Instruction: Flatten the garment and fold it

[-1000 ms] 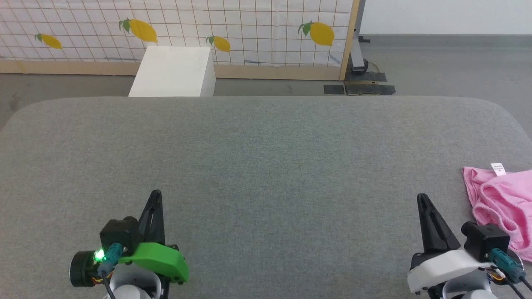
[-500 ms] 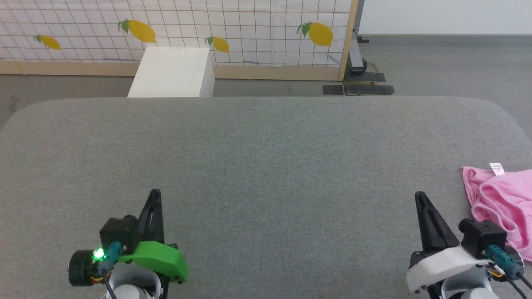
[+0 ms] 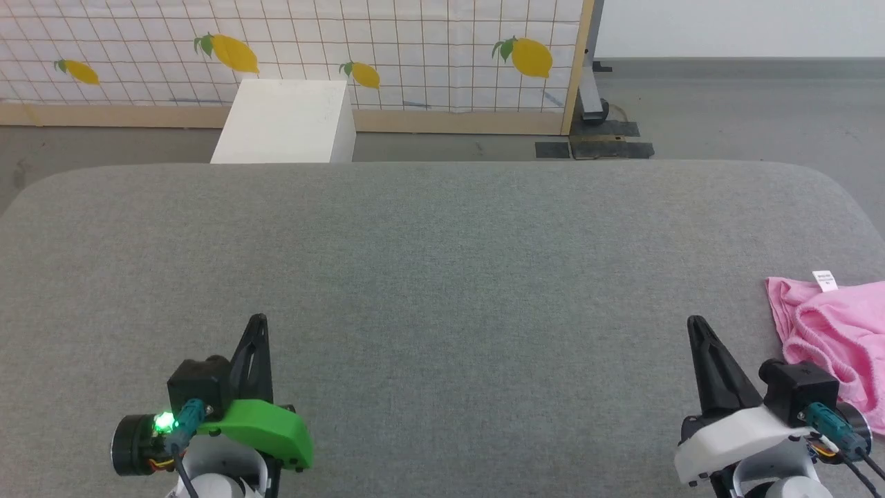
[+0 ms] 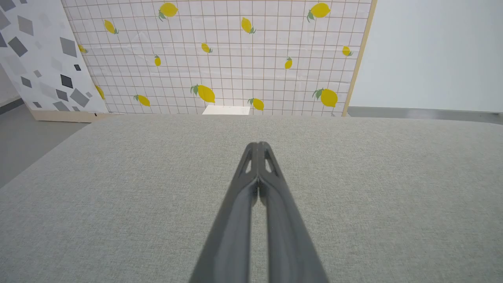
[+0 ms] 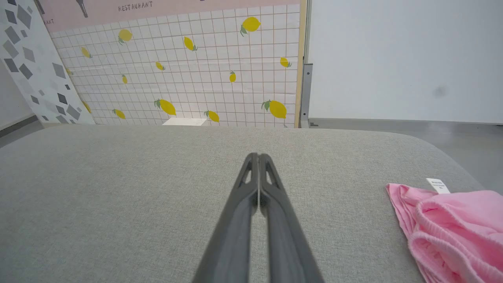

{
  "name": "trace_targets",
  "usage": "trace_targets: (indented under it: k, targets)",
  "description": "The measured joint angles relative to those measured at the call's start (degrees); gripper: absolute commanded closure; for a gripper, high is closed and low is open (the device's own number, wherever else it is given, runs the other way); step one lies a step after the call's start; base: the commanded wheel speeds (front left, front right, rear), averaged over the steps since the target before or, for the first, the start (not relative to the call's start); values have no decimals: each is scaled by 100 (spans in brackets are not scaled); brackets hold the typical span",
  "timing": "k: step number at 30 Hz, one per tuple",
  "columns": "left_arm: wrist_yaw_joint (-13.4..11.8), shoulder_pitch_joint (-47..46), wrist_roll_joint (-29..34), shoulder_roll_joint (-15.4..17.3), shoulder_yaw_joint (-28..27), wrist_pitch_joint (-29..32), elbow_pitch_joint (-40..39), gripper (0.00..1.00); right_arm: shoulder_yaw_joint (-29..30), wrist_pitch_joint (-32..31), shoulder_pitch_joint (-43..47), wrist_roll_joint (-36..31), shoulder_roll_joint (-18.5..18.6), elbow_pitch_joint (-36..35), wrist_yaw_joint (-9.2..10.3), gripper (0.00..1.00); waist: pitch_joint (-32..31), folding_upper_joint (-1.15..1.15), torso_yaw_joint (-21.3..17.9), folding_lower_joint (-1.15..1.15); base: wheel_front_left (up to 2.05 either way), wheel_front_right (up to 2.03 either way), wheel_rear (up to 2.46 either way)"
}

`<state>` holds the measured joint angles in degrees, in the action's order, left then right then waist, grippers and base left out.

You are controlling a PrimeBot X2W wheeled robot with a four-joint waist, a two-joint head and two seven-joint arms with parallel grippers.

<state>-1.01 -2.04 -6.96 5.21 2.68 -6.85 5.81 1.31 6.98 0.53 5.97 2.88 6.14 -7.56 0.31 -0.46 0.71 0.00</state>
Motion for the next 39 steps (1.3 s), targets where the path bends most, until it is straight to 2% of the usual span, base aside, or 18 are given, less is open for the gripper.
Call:
trace_targets:
  k: [39]
  targets:
    - [51,88,447,-136,-171,434,-364,100,-80,-450,0,-353,0,-379,0,100,-20,0,-47,0,0,0,0]
